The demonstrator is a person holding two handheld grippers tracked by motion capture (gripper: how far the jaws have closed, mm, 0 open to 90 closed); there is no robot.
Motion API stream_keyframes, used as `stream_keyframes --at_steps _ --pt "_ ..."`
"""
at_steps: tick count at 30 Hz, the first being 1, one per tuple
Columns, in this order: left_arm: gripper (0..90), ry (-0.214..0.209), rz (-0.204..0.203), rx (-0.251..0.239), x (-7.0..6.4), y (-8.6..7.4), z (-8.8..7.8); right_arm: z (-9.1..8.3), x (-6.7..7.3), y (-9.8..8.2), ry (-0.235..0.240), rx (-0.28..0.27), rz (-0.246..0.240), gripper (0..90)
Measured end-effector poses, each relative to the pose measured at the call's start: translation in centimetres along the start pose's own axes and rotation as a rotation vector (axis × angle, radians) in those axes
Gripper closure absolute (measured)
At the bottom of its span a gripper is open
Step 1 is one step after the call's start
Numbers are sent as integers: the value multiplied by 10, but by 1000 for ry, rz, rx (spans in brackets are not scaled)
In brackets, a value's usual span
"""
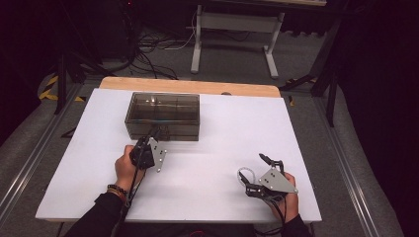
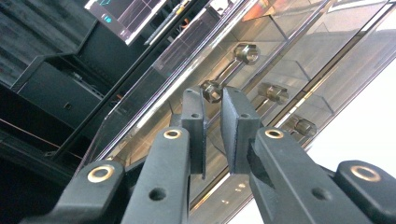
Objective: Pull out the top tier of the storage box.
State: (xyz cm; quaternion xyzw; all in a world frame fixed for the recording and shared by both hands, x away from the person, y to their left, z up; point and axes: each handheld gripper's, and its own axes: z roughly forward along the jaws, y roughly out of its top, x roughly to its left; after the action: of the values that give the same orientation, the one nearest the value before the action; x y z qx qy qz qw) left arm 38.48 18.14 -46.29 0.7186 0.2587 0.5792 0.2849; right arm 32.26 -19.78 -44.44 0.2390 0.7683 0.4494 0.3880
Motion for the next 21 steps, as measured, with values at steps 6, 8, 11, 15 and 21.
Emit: stream_keyframes --at_steps 6,8,11,15,21 --pt "806 -10 -15 4 1 1 -3 -1 -1 0 4 3 12 158" --pt "806 -5 2 0 1 1 -5 -1 -1 0 4 4 15 158" --pt "806 -7 2 -7 0 0 -7 0 -2 0 8 7 18 158" --pt "805 -12 4 -5 -1 -1 -10 -1 -2 0 -3 -7 16 165" --pt "805 -14 23 -9 -1 -3 -15 -2 -2 0 -3 -9 25 162"
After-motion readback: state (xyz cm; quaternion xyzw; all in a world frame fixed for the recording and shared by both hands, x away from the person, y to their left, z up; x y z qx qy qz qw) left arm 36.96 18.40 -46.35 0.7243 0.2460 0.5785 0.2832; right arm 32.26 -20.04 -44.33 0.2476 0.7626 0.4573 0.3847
